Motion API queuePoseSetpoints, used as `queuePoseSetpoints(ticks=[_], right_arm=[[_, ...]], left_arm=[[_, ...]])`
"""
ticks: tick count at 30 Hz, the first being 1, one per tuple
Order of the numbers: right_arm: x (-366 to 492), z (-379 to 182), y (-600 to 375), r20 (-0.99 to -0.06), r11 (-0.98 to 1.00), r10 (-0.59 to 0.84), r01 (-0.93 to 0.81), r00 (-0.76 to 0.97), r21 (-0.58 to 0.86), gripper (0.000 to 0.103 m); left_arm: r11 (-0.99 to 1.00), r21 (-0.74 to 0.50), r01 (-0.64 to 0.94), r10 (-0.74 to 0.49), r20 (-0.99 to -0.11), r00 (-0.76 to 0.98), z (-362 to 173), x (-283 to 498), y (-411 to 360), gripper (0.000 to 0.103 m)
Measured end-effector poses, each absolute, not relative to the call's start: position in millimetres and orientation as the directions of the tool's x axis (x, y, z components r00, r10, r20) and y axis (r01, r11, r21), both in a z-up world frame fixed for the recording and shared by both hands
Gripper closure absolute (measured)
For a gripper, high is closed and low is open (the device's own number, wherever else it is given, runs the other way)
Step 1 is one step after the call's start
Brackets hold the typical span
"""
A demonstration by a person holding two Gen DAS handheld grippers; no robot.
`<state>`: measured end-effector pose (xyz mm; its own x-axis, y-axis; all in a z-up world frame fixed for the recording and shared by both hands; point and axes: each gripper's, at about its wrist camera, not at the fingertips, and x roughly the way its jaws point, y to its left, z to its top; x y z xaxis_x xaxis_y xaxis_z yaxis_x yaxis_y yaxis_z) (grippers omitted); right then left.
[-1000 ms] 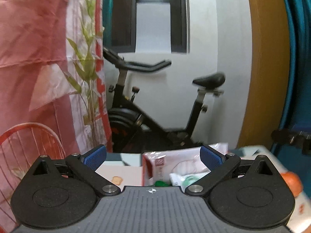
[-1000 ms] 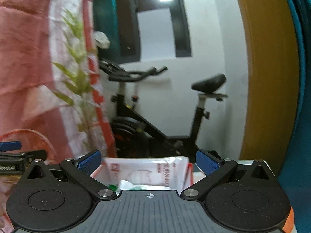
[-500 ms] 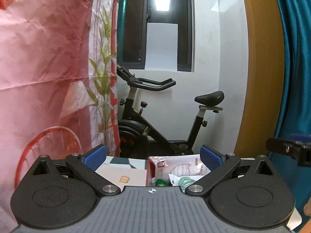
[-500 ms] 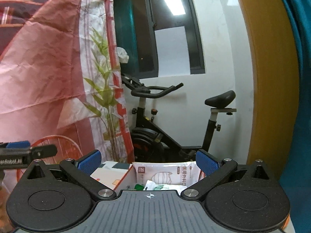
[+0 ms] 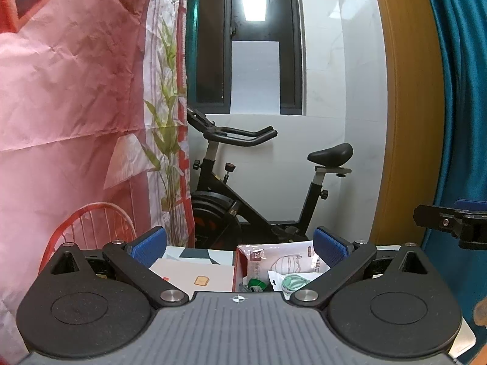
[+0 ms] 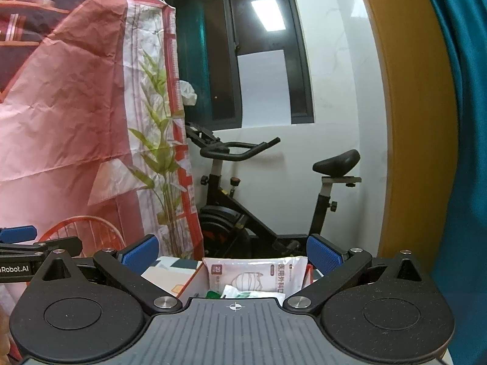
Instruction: Organize soft objects
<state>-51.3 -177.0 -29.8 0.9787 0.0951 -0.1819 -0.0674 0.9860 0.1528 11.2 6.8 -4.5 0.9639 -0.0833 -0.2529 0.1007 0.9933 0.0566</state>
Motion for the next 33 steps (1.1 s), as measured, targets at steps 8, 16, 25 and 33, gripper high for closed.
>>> queuePoseSetpoints(ticks=[8,16,25,33], right_arm=[[-56,-30,-171,-0.173,0.99,0.074,-0.051,0.982,0.133,0.0],[-58,-28,-172,-0.153,0.99,0.077,-0.057,0.985,0.131,0.0],[-62,-29,-176,-0.148,0.989,0.075,-0.055,0.986,0.135,0.0],[-62,-28,-175,-0.148,0.989,0.079,-0.059,0.986,0.136,0.0]], left_arm=[[0.994,0.051,0.093,-0.077,-0.25,0.965,-5,9,9,0.0],[0.995,0.043,0.086,-0.073,-0.246,0.967,-4,5,11,0.0],[0.997,0.038,0.073,-0.062,-0.246,0.967,-2,5,10,0.0],[0.998,0.033,0.055,-0.045,-0.247,0.968,-1,3,9,0.0]])
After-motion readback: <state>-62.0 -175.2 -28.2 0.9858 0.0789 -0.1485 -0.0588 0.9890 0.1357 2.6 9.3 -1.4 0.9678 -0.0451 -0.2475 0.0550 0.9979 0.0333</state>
